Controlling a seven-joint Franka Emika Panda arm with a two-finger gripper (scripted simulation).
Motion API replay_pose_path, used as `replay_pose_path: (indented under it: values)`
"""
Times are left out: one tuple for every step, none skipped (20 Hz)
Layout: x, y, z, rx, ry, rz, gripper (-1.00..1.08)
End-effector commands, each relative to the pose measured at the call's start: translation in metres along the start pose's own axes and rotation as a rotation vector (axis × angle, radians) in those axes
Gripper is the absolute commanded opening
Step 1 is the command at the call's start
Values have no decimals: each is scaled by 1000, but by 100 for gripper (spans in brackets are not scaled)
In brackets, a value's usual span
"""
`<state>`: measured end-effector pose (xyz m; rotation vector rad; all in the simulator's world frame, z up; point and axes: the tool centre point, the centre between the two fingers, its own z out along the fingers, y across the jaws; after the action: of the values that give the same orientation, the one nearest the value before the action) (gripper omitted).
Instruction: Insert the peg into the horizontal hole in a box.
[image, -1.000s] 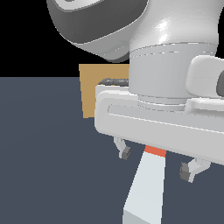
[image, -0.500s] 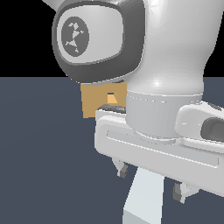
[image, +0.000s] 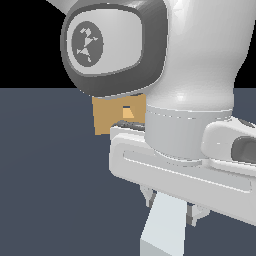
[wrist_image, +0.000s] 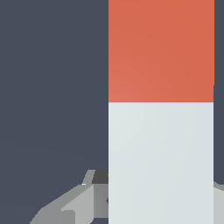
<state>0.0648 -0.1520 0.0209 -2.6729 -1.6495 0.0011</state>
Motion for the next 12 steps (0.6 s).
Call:
replay_pose_path:
  values:
    - [0,0,0,-1,0,0,-100]
    - [0,0,0,-1,0,0,-100]
    - [0,0,0,-1,0,0,-100]
    - [0,0,0,0,0,0,-100]
    - [1,0,0,0,0,-1,-100]
    - [2,-1,-1,0,0,-5,-100]
    - [4,-2,-2,0,0,-12,-100]
    - [7,-3,-3,0,0,-22,-100]
    - [11,-5,-5,0,0,-33,-100]
    - [16,-8,-6,0,0,-48,-100]
    - [21,-11,-9,0,0,-64,-100]
    - [27,-14,-11,0,0,-83,-100]
